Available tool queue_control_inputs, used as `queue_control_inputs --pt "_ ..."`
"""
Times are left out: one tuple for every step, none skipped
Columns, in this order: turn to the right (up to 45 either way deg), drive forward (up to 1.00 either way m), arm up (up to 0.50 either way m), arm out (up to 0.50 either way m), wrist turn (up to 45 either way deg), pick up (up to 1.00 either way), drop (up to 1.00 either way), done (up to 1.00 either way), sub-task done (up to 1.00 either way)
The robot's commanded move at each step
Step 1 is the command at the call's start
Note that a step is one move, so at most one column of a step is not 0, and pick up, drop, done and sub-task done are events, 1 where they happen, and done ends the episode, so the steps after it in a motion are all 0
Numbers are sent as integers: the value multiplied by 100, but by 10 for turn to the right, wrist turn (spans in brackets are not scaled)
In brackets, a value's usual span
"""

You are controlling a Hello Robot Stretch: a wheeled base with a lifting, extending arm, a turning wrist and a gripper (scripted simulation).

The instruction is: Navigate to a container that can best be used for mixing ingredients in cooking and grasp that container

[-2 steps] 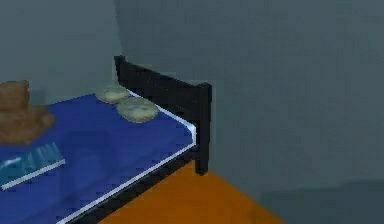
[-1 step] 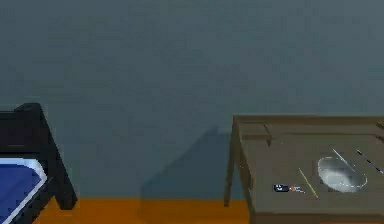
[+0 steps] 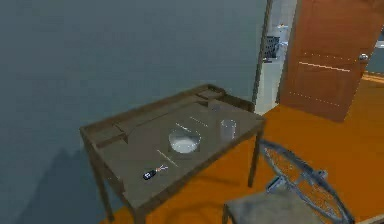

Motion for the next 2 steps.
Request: queue_control_inputs --pt "450 0 0 0 0 0 0 0 0" --pt "300 0 0 0 0 0 0 0 0"
